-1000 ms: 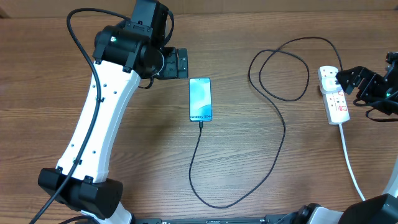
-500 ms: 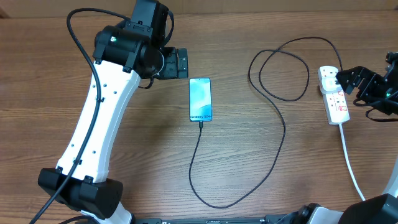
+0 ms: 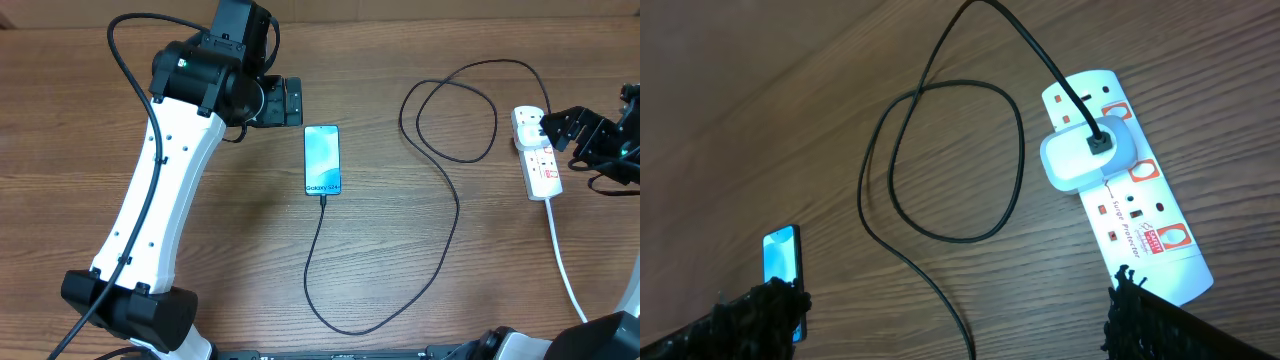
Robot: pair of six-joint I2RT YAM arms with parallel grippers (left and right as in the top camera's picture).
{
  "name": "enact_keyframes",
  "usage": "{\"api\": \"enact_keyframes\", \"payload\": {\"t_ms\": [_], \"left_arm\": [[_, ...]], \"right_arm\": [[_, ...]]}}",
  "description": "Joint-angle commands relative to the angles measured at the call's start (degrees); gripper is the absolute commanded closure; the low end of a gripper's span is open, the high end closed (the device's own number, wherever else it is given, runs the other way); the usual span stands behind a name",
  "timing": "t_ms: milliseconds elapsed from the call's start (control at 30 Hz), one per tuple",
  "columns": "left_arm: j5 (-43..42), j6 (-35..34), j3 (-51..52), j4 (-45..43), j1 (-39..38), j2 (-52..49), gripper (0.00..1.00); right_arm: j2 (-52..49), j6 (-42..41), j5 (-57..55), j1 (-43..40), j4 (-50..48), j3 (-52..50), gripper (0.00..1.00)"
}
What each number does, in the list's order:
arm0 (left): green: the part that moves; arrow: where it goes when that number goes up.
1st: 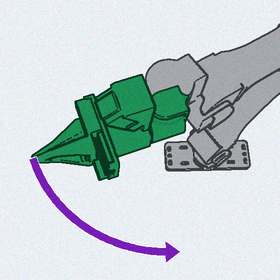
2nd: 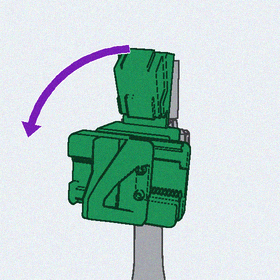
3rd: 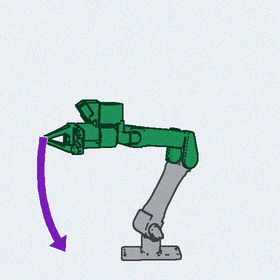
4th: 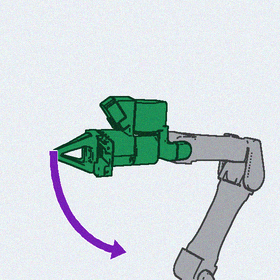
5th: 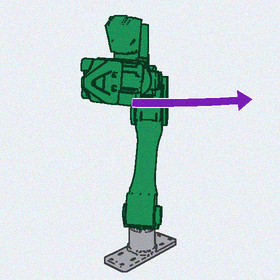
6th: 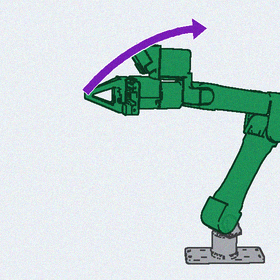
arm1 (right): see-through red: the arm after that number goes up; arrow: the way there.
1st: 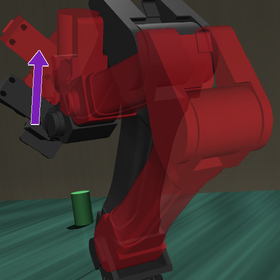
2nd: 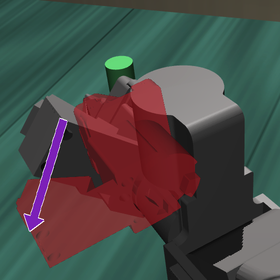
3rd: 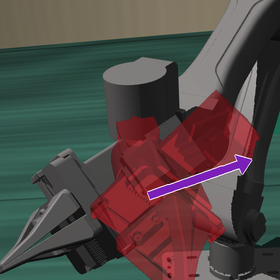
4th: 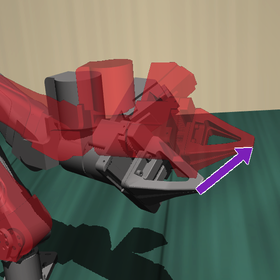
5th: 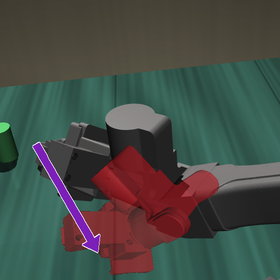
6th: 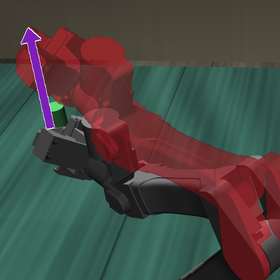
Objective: Plug charger to phone and switch on socket
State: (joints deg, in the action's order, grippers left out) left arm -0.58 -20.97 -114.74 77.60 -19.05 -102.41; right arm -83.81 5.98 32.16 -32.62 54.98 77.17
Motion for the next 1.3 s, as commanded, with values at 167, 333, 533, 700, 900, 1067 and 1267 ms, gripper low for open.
{"api": "enact_keyframes", "payload": {"t_ms": [167,333,533,700,900,1067,1267], "left_arm": [[1.0,0.6,0.2,0.1,0.2,0.2,0.0],[2.5,0.6,0.5,-2.6,0.2,1.6,0.0],[3.8,0.6,7.4,-10.9,-0.2,7.9,0.0],[3.7,0.2,21.6,-20.4,-0.2,17.5,0.0],[4.5,0.2,49.0,-37.0,-0.1,34.1,0.0],[5.3,0.2,67.2,-53.3,-0.1,44.6,0.0],[6.8,0.3,85.3,-74.1,-0.1,56.4,0.0]], "right_arm": [[-0.2,-0.2,0.2,0.1,-0.2,0.1,0.0],[-0.2,-0.2,0.2,0.1,-0.2,0.1,0.0],[-0.2,-0.2,0.2,0.1,-0.2,0.1,0.0],[-0.2,-0.2,0.2,0.1,-0.2,0.1,0.0],[-0.2,-0.2,0.2,0.1,-0.2,0.1,0.0],[-0.2,-0.2,0.2,0.1,-0.2,0.1,0.0],[-0.2,-0.2,0.2,0.1,-0.2,0.1,0.0]]}}
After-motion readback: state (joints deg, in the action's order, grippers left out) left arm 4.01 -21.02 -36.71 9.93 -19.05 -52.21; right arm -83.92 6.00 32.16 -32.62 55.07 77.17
